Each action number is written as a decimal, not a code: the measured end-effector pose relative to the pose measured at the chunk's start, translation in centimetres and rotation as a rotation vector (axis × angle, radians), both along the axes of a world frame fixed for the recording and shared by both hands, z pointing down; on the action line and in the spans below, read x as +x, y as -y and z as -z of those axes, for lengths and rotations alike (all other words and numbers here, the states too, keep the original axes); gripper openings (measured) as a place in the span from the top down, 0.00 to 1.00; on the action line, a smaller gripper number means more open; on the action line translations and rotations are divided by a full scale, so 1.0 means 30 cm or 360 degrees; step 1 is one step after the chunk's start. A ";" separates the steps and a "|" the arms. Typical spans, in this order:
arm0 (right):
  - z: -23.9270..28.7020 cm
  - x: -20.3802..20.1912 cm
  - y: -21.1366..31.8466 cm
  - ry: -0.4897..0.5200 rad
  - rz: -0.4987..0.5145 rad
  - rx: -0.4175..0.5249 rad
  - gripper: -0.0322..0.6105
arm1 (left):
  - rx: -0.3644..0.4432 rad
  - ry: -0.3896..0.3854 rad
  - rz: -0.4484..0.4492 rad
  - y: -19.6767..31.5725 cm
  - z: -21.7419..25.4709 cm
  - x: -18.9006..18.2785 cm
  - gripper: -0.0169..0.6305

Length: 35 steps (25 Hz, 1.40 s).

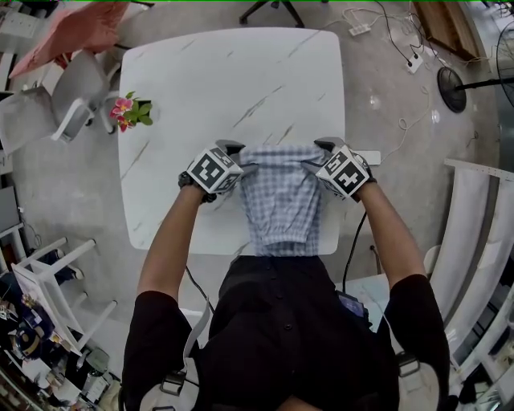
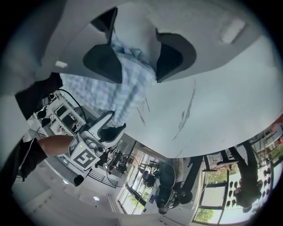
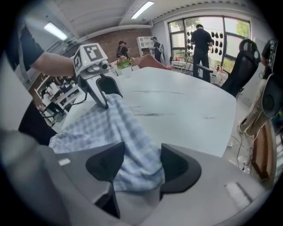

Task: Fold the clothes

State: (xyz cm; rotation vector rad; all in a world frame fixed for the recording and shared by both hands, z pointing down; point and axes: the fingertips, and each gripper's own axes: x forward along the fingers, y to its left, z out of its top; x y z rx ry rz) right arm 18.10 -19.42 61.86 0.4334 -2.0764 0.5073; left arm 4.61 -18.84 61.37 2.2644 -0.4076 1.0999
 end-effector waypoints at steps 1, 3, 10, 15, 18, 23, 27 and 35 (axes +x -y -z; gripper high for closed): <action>0.002 -0.008 -0.016 -0.0003 0.0019 -0.0003 0.56 | 0.0014 0.0016 -0.0009 -0.004 -0.002 0.000 0.58; 0.012 -0.022 -0.057 0.0000 0.0036 -0.0055 0.77 | 0.0027 0.0039 -0.0020 -0.020 -0.007 0.005 0.66; 0.011 -0.025 -0.038 -0.0088 0.0045 0.0183 0.81 | 0.0154 0.0049 0.0042 -0.020 -0.004 0.005 0.80; 0.044 -0.031 0.071 -0.0258 0.0204 0.0607 0.82 | 0.0309 0.0108 0.0156 0.112 0.039 -0.011 0.81; 0.064 -0.042 0.156 -0.0266 0.0163 0.0674 0.82 | 0.0330 0.0082 0.0232 0.188 0.066 -0.028 0.81; 0.086 -0.057 0.313 -0.0246 0.0076 0.0699 0.82 | 0.0430 0.0099 0.0304 0.332 0.103 -0.051 0.81; 0.087 -0.061 0.456 -0.0252 0.0035 0.0729 0.82 | 0.0483 0.0108 0.0357 0.467 0.102 -0.057 0.82; 0.012 -0.080 0.623 -0.0242 -0.0006 0.0730 0.81 | 0.0538 0.0173 0.0374 0.603 0.012 -0.082 0.81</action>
